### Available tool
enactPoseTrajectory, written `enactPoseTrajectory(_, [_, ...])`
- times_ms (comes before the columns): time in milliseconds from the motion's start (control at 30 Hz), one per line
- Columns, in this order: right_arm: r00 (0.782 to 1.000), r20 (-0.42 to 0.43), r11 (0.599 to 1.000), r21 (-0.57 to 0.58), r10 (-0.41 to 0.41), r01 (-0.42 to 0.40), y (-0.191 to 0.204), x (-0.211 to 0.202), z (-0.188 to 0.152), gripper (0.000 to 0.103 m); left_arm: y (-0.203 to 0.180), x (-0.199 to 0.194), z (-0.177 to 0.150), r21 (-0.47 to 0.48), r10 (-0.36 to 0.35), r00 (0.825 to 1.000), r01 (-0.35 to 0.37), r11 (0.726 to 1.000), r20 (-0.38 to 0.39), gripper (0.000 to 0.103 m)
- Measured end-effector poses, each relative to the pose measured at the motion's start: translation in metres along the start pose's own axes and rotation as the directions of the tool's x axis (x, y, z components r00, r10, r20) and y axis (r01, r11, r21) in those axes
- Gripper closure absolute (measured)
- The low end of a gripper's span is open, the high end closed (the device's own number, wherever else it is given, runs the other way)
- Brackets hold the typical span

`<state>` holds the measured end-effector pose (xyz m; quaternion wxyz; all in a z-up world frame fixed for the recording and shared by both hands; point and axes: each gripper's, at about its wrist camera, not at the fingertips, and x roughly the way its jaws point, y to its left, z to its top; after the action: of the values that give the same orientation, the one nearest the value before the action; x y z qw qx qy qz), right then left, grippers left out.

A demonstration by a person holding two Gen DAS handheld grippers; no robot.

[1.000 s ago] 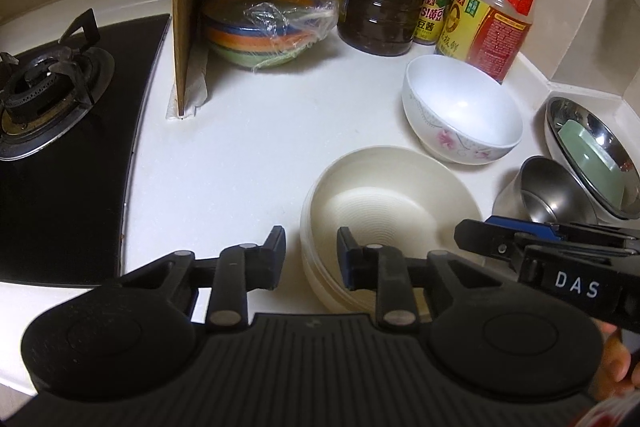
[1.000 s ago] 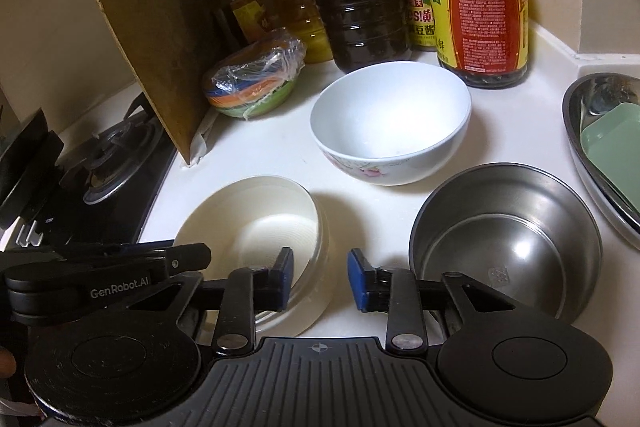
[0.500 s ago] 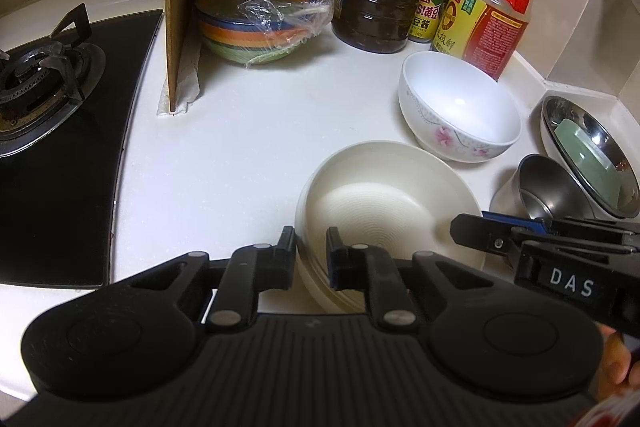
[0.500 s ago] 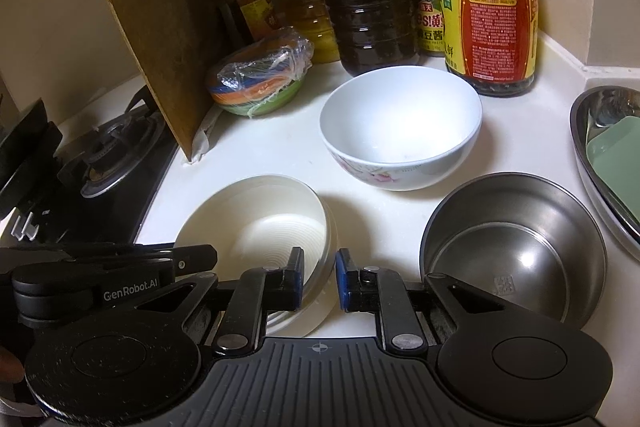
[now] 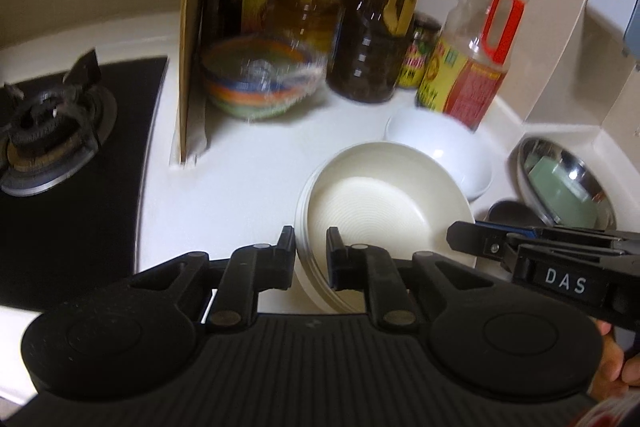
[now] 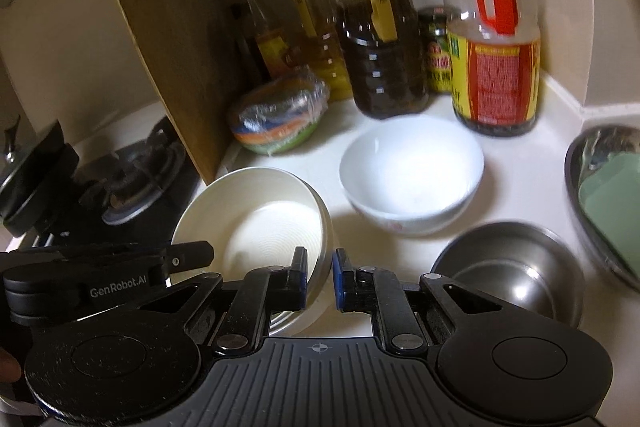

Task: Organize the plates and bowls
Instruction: 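Lift the cream bowls with both grippers and carry them over the white floral bowl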

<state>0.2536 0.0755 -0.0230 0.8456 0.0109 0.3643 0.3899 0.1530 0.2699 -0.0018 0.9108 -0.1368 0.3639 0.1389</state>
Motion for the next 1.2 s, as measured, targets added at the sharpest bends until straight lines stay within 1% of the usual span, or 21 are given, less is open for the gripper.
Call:
enactPoseTrajectory(67, [1.000,0.014,1.000,0.005,0.002,-0.002,-0.003,-0.005,0.009,0.090,-0.005,-0.002,0.009,0.013,-0.005,1.000,0.005,1.000,0.017,0.089])
enactPoseTrajectory(233, [0.998,0.053,1.000,0.023,-0.014,0.013,-0.018,-0.016,0.034,0.090,-0.021,0.003,0.034,0.038,-0.046,0.998,0.044,0.998,0.047,0.089])
enactPoseTrajectory(500, [0.994,0.088,0.996,0.073,-0.062,0.056,-0.052,-0.023,0.071,0.090,-0.048,0.033,0.066,0.043,-0.115,0.992,0.113,0.993,0.046,0.089])
enactPoseTrajectory(600, [0.995,0.074,0.992,0.107,-0.068,0.060,-0.067,-0.019,0.081,0.090,-0.056,0.046,0.072,0.051,-0.125,0.991,0.122,0.991,0.043,0.089])
enactPoseTrajectory(833, [0.999,0.008,0.981,0.188,-0.053,0.050,-0.100,0.002,0.090,0.090,-0.066,0.076,0.080,0.034,-0.120,0.993,0.120,0.992,-0.009,0.089])
enactPoseTrajectory(1200, [0.998,-0.056,0.975,0.218,-0.040,0.051,-0.116,0.023,0.087,0.090,-0.069,0.095,0.080,0.026,-0.093,0.994,0.095,0.995,-0.062,0.089])
